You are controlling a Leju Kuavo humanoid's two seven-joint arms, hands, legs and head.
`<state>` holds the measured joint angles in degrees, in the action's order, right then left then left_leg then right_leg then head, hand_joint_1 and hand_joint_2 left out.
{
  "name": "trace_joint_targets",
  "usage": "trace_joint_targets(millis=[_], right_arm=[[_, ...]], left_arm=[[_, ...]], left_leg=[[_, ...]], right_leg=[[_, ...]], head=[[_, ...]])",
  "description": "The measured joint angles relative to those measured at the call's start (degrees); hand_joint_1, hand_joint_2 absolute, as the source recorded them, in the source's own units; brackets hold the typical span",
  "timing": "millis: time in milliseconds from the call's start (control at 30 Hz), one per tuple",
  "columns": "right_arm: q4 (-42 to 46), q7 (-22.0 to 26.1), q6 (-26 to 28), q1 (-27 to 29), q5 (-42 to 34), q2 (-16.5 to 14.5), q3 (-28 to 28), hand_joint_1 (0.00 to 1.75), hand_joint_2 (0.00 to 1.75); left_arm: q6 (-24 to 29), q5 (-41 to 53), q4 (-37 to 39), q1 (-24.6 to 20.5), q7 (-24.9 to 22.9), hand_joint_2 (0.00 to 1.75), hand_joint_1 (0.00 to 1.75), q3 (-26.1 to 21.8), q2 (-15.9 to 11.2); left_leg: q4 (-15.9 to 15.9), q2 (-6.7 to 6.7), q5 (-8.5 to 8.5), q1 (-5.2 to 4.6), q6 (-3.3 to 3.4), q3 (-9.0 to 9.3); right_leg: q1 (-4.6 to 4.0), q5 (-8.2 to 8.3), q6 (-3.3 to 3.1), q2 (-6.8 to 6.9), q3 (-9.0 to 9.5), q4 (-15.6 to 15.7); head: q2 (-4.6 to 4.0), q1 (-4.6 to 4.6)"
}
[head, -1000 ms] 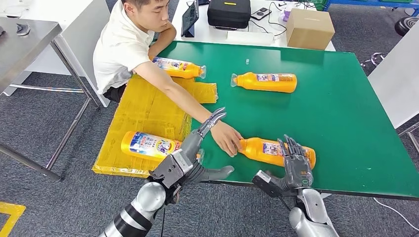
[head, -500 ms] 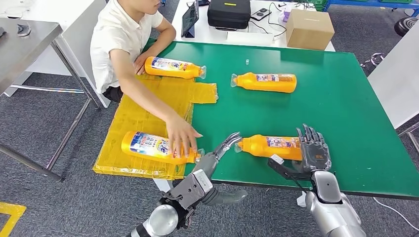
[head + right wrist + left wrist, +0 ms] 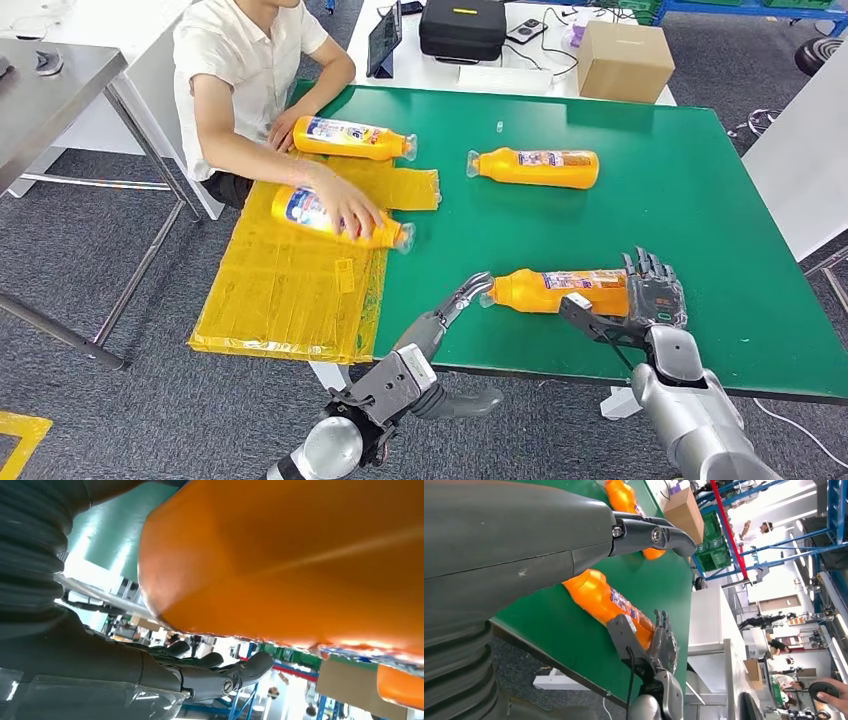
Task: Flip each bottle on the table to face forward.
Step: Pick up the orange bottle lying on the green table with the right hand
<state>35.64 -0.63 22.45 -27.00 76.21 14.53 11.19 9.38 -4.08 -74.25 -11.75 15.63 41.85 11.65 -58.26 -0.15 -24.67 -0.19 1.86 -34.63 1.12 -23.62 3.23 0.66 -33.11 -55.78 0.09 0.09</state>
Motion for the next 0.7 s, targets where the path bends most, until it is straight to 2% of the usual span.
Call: trace_joint_targets(millis=[100,133,233,267,400,600,700], right_arm=[[-0.9,0.3,-0.1,-0.5,-0.3,0.0,0.0,0.00,1.75],[-1.1,0.3,-0.2,-0.6,-0.3,0.0,0.0,0.09,1.75],[-1.6,1.2,-0.8,-0.8,-1.1,0.0,0.0,1.34,1.75],[-1.8,1.8,-1.4,-0.8,-1.7,0.0,-0.1,1.65,1.75],[-2.4,5.0,-3.6,-0.7,-4.6,0.4,-0.3,1.46,1.75],[-2.8,9.1,-0.6,0.4,-7.0,1.0,-0.5,1.69,1.75],[-2.8,10.7,1.2,1.2,-8.0,0.9,-0.7,1.68,1.75]], left_arm=[[0.0,0.0,0.0,0.0,0.0,1.75,0.00,0.0,0.0],[0.0,0.0,0.0,0.0,0.0,1.75,0.00,0.0,0.0],[-0.1,0.0,0.0,0.0,0.0,1.75,0.00,0.0,0.0],[-0.1,0.0,0.0,0.0,0.0,1.75,0.00,0.0,0.0],[-0.4,0.0,0.0,0.0,0.0,1.75,0.00,0.0,0.0],[0.0,0.2,0.0,0.0,0.7,1.75,0.00,0.0,0.0],[0.1,0.4,0.0,0.0,1.1,1.75,0.00,0.0,0.0]], left_leg=[[0.0,0.00,0.00,0.00,0.00,0.09],[0.0,0.00,0.00,0.00,0.00,0.10],[0.0,0.00,0.01,0.01,0.00,0.16],[0.0,0.00,0.01,0.01,0.00,0.18],[0.0,0.07,0.00,-0.01,0.01,0.25],[0.0,-0.01,0.00,-0.01,0.01,0.28],[0.0,0.01,-0.01,0.00,0.01,0.28]], right_leg=[[0.00,0.00,0.00,0.00,0.09,0.0],[0.00,0.00,0.00,0.00,0.10,0.0],[0.00,0.01,0.00,0.00,0.16,0.0],[0.00,0.01,0.00,-0.01,0.17,0.0],[0.01,0.02,0.00,-0.03,0.18,0.0],[0.01,0.01,0.02,-0.02,0.23,0.0],[0.00,0.01,0.02,-0.03,0.23,0.0]], head=[[0.00,0.01],[0.00,0.00],[0.00,0.01],[0.00,0.01],[0.00,0.01],[0.00,0.01],[0.00,0.01]])
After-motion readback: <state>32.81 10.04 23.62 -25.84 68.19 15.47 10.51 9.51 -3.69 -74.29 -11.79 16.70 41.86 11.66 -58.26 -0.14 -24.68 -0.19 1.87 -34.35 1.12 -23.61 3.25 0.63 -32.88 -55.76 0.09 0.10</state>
